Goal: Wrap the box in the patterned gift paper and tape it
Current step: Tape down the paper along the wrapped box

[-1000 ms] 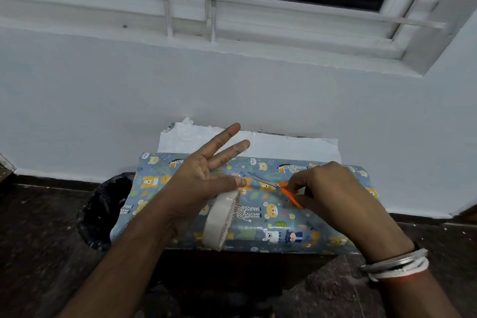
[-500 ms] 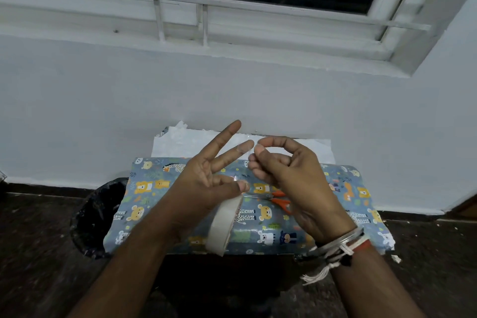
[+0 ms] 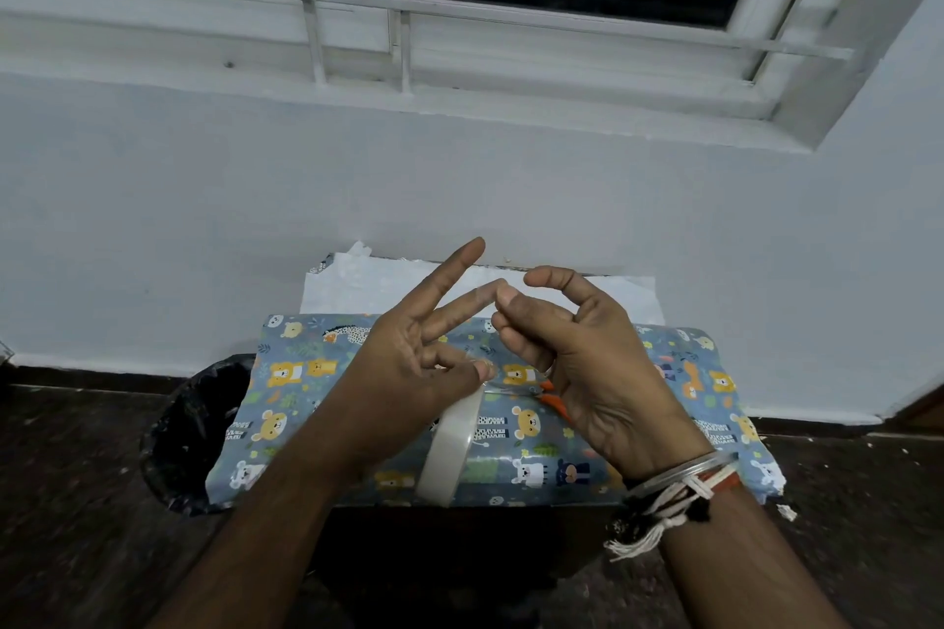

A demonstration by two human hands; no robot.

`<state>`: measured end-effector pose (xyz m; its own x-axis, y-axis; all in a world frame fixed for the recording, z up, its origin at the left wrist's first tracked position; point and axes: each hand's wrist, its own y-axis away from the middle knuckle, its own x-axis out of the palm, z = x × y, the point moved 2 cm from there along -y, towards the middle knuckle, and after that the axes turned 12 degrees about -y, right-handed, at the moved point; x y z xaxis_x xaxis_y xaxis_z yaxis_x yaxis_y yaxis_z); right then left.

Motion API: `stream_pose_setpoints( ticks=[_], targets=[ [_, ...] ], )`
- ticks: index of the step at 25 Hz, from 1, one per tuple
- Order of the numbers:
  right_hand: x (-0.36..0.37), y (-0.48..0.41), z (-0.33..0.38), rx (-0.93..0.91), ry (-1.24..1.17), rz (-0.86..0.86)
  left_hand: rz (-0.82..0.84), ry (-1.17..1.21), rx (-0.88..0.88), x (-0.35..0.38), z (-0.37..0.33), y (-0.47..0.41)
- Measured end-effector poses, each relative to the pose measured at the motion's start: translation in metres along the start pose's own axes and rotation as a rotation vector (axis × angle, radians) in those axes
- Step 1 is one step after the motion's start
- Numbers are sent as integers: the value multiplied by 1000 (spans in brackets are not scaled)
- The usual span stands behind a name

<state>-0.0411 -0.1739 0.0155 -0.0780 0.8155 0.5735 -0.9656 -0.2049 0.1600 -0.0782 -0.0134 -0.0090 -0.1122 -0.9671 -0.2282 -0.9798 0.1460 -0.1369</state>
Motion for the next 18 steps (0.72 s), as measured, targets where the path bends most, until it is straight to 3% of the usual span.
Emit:
stream_pose_setpoints(
  ticks=[5,10,14,18],
  targets=[
    [-2,-2,-6,9,-73,38,-4,-2,9,0,-1,0],
    [-9,0,0,-145,83,11,-87,89,-20,-9,1,-2],
    [-27,-17,16,-385,584,-64,-143,345,-191,-7,10,-9],
    [-42,-89,11,-417,1148,-37,-125,514,-441,7,16,-18]
  ],
)
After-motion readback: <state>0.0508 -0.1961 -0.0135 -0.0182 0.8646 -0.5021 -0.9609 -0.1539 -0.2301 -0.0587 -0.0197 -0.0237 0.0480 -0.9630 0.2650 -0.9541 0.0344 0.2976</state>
